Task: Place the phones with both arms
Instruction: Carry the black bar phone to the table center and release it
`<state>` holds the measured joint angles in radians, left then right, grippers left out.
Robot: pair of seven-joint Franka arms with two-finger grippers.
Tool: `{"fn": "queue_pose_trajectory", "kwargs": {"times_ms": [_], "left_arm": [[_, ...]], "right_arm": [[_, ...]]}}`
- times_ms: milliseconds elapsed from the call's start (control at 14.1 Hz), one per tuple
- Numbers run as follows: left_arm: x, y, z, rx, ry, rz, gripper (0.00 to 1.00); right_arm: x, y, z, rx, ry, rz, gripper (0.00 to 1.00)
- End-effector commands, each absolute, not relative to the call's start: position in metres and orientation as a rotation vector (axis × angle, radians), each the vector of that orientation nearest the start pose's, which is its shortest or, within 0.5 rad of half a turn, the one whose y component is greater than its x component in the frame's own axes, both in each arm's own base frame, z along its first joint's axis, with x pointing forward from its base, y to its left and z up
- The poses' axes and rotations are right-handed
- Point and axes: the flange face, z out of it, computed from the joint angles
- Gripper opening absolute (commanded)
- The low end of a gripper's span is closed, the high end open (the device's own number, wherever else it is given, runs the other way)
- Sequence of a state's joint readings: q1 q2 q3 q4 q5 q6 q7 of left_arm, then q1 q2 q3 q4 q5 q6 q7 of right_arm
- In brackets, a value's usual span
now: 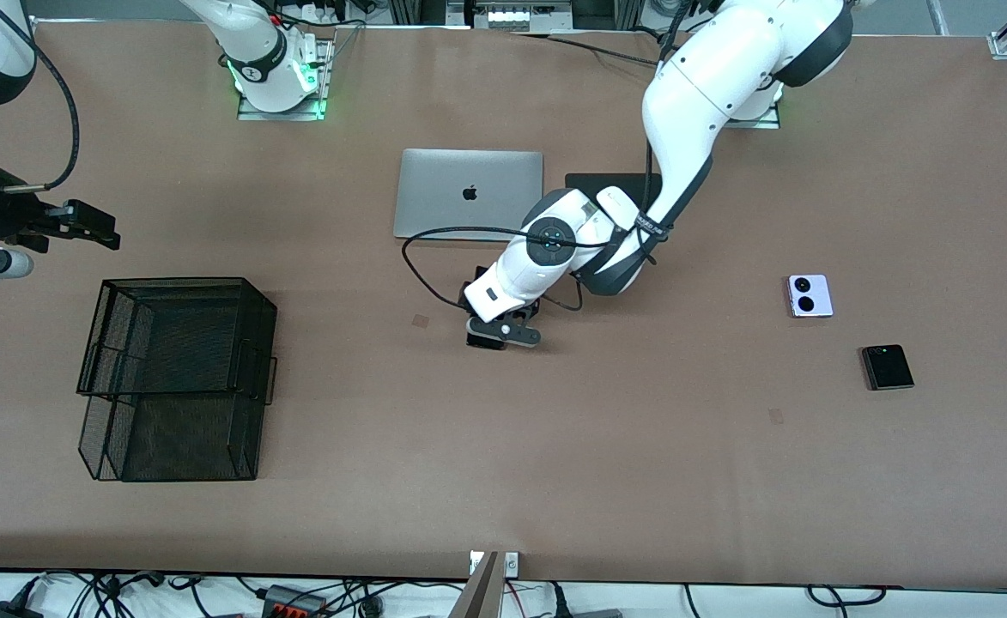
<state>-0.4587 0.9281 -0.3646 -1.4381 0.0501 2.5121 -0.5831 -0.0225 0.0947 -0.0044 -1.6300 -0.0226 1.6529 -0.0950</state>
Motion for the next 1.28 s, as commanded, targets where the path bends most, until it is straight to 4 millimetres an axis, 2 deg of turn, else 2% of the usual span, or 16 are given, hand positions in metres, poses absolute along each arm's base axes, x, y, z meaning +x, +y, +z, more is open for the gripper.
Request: {"fn": "queue_pose_trajectory", "kwargs": {"times_ms": [0,71,213,355,497,569,711,924,1066,1208], "left_arm": [[0.55,-0.505,0.187,-3.441,0.187,-0.054,0.79],[0.553,-0.502,0.187,-3.438,0.187,-0.051,1.0],[0.555,-0.499,0.19,-3.433,0.183,-0.052,1.0],[0.557,-0.495,0.196,-3.419,0.186,-0.038,1.0],[0.567,-0.48,0.219,-3.387,0.165,0.001,1.0],[0.577,-0.463,0.235,-3.353,0.148,0.044,1.0],[0.597,-0.421,0.261,-3.287,0.076,0.134,1.0],[0.63,-0.33,0.283,-3.175,-0.088,0.283,1.0],[0.646,-0.265,0.301,-3.036,-0.048,0.29,1.0],[0.656,-0.212,0.31,-2.973,0.04,0.349,1.0]], "right_arm": [[0.585,-0.018,0.545,-3.136,-0.143,0.135,1.0],[0.588,-0.015,0.536,-3.133,-0.15,0.161,1.0],[0.59,-0.008,0.524,-3.129,-0.169,0.2,1.0],[0.59,-0.006,0.52,-3.122,-0.209,0.209,1.0],[0.594,0.005,0.516,-3.121,-0.236,0.204,1.0],[0.595,0.017,0.515,-3.118,-0.242,0.204,1.0],[0.595,0.048,0.512,-3.108,-0.306,0.206,1.0],[0.606,0.07,0.488,-3.033,-0.308,0.207,1.0],[0.617,0.096,0.464,-3.006,-0.346,0.185,1.0],[0.621,0.139,0.445,-3.003,-0.438,0.147,1.0]]}}
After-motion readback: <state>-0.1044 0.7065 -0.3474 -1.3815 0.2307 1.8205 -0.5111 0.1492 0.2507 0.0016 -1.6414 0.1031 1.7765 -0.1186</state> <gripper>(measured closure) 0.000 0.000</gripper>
